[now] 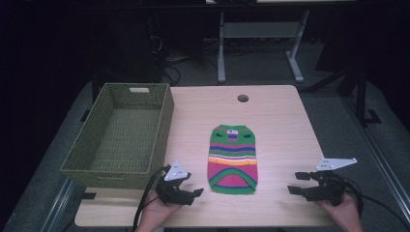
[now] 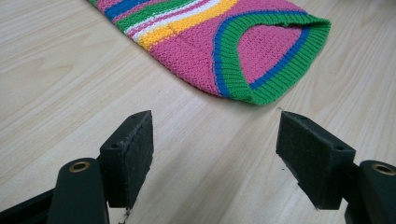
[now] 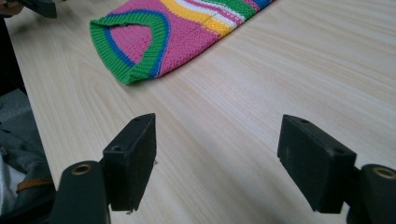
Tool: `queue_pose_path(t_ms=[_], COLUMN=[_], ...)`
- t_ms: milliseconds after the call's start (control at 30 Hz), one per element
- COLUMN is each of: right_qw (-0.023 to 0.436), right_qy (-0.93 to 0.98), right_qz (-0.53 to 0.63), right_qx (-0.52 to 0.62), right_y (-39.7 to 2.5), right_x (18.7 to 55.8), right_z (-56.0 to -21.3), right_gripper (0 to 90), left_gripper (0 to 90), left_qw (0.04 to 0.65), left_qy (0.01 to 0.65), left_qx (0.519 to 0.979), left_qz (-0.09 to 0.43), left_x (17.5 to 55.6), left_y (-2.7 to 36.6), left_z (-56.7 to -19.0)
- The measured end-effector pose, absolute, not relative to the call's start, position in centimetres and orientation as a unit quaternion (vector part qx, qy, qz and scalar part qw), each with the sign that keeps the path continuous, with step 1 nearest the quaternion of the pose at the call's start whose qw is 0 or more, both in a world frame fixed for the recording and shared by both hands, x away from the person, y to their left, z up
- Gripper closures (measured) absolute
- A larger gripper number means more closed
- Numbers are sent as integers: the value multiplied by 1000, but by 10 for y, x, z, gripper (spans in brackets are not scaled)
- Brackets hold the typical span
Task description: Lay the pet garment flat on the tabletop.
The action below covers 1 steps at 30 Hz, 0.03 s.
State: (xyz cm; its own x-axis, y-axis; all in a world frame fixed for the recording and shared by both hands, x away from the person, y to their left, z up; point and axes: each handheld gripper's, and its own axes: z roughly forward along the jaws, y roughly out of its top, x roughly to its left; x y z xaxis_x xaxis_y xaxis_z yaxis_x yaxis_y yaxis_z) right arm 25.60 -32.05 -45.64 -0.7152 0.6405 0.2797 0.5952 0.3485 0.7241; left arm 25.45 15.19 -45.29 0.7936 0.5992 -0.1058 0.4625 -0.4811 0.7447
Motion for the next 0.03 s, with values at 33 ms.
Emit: queue_pose_path(t_ms=[33], right_qw=[28], right_qy=[821], right_qz=[430], right_qx=[375], right_y=[-321], right_x=[254], right_z=[-456], right_gripper=[272], left_gripper=[272], left_qw=[408], left_qy=[311], left_qx=[854], left_qz=[84], left_x=[254], left_y=[152], left_z=[-453])
